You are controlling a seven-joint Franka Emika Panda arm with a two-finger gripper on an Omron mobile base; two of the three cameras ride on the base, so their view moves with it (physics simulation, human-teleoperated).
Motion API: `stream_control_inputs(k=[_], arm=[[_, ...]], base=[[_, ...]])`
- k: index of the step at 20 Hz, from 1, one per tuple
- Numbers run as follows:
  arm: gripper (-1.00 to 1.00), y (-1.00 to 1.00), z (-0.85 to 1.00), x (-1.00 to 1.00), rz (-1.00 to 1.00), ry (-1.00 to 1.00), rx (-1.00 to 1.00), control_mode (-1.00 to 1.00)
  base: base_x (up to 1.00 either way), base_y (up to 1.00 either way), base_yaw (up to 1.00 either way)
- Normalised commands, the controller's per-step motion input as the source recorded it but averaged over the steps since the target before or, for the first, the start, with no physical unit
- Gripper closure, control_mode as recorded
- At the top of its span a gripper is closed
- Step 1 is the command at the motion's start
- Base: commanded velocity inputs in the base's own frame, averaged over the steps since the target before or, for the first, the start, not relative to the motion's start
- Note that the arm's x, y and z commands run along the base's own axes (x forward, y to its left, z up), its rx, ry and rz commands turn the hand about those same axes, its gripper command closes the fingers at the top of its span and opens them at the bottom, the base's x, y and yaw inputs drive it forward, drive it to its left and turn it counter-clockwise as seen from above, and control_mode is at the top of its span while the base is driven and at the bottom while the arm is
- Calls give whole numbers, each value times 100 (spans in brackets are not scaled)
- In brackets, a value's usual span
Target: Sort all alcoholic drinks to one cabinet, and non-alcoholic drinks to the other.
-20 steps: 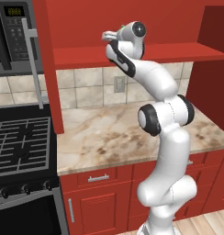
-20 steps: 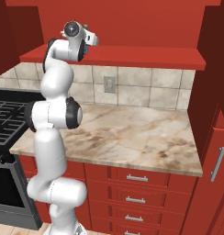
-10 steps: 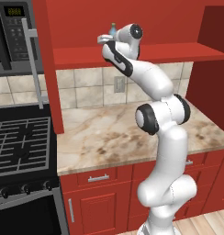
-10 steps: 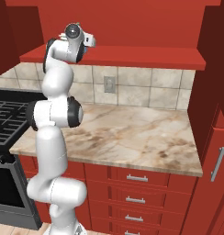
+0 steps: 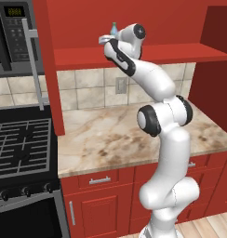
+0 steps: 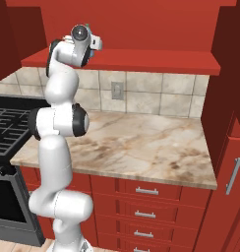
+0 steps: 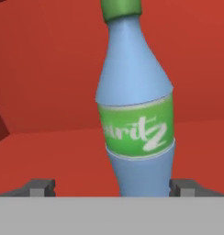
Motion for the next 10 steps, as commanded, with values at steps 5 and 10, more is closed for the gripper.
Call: stream_control_inputs(k=[5,10], arm=[[-100,-2,0,-21,0,0,0,-100],[-100,-13,0,-61,0,0,0,-100]], base=[[0,0,0],[0,0,0]])
